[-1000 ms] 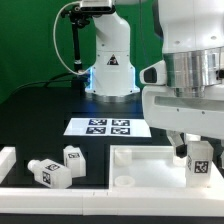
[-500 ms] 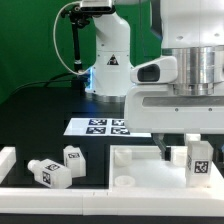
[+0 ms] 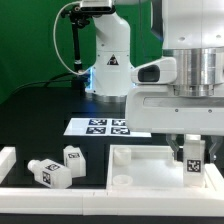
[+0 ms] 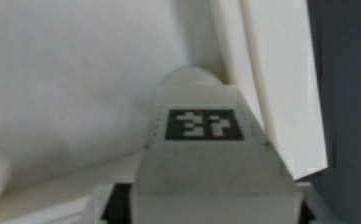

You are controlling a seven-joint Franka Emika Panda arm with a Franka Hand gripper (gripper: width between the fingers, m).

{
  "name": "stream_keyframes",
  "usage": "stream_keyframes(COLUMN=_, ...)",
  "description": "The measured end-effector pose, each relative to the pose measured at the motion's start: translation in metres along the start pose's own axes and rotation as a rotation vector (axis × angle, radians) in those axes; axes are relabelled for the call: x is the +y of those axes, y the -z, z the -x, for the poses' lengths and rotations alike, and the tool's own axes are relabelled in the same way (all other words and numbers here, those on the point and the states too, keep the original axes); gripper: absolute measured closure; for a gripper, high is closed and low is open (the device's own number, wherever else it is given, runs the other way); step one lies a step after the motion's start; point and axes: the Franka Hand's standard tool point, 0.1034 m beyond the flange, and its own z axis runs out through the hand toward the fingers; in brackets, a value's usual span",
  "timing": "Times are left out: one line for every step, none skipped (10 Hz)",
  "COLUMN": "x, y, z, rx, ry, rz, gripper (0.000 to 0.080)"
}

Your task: Assemble one leg

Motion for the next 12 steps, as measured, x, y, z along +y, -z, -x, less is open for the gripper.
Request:
stream_keyframes(x=0.0001, y=-0.0001, z=0.0001, rx=0.0, ry=-0.084, rz=0.0, gripper=0.0514)
stream_keyframes(x=0.0001, y=-0.0001, z=0.0001, rx=0.0, ry=-0.149, rz=0.0, gripper=0.0514)
stream_keyframes(x=0.0006, y=0.0001, z=0.0005, rx=-0.005, ry=-0.301, rz=0.003, gripper=0.0514)
stream_keyframes(x=0.002, y=0.0005, z=0.0005, rx=-0.014, ry=-0.438, rz=0.008, gripper=0.0514)
stream_keyframes(x=0.0023, y=0.0001, z=0.0017, rx=-0.023, ry=-0.556, rz=0.013, gripper=0.0514)
stream_keyframes(x=0.0014, y=0.0001, z=0.002, rx=-0.038, ry=-0.683, rz=0.02, gripper=0.0514)
stream_keyframes(x=0.0014, y=0.0004, z=0.0024, rx=-0.054, ry=-0.859, rz=0.023, gripper=0.0514)
stream_keyframes(x=0.0001, y=-0.0006, z=0.004, rx=-0.063, ry=-1.049, rz=0.022, gripper=0.0514)
stream_keyframes(x=-0.0019, y=-0.0009, z=0.0052, rx=-0.067, ry=-1.219, rz=0.022, gripper=0.0514)
stream_keyframes(x=-0.0017, y=-0.0004, z=0.0055, rx=-0.061, ry=-1.373, rz=0.027, gripper=0.0514)
stream_keyframes(x=-0.0016, y=-0.0002, z=0.0057, rx=-0.057, ry=-1.435, rz=0.031, gripper=0.0514)
stream_keyframes(x=-0.0016, y=0.0, z=0.0058, rx=-0.054, ry=-1.486, rz=0.034, gripper=0.0514)
